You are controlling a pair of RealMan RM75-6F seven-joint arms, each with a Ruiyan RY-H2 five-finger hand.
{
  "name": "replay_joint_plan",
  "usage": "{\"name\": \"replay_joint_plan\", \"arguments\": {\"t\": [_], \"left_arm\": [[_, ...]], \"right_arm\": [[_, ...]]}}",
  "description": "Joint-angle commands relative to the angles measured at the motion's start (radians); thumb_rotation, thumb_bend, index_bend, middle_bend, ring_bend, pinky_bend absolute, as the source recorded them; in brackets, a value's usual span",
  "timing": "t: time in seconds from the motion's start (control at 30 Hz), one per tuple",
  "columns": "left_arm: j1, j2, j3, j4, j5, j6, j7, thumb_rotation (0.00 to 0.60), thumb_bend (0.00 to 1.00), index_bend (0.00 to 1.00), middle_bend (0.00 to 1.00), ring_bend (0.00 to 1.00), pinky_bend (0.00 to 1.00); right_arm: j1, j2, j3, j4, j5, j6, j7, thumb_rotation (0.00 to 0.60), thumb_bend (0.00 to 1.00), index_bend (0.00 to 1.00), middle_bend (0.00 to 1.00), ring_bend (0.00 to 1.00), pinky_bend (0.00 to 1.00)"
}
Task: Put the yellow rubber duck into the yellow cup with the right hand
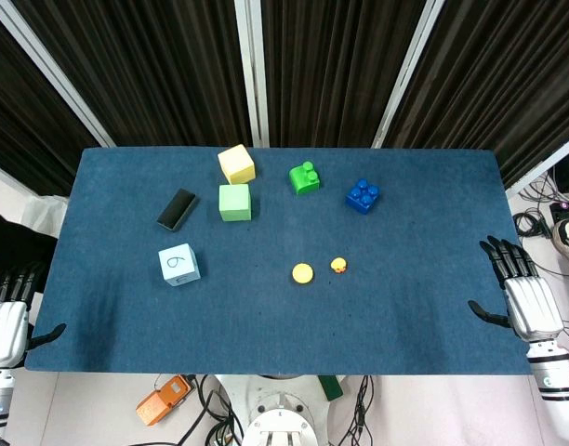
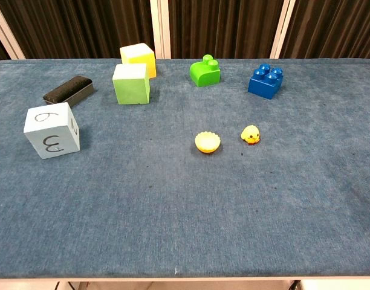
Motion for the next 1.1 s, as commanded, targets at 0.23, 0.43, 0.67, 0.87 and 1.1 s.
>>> {"name": "replay_joint_plan", "arguments": {"t": [0.23,0.43,0.67,0.87,1.1], "left_arm": [[-0.014,-0.006,-0.008,0.004,0.003,-0.017,0.007,0.600,0.03,0.07,0.07,0.05,0.00],[-0.019,-0.012,-0.014,0.007,0.005,-0.020,0.006,0.600,0.03,0.07,0.07,0.05,0.00],[-0.015,-0.012,-0.012,0.011,-0.001,-0.022,0.003,0.600,0.03,0.07,0.07,0.05,0.00],[-0.003,-0.014,-0.007,0.022,-0.012,-0.022,-0.006,0.600,0.03,0.07,0.07,0.05,0.00],[0.003,-0.017,-0.006,0.034,-0.019,-0.025,-0.017,0.600,0.03,0.07,0.07,0.05,0.00]], "right_arm": [[0.035,-0.008,0.004,-0.037,0.005,-0.054,-0.047,0.600,0.32,0.00,0.08,0.01,0.11],[0.180,-0.058,0.042,-0.070,0.058,-0.272,-0.162,0.600,0.32,0.01,0.08,0.01,0.16],[0.369,-0.207,0.104,0.006,0.192,-0.513,-0.323,0.600,0.32,0.13,0.08,0.04,0.17],[0.477,-0.354,0.130,0.140,0.265,-0.599,-0.392,0.600,0.32,0.33,0.08,0.06,0.18],[0.533,-0.434,0.130,0.222,0.299,-0.629,-0.415,0.600,0.35,0.43,0.09,0.10,0.21]]}}
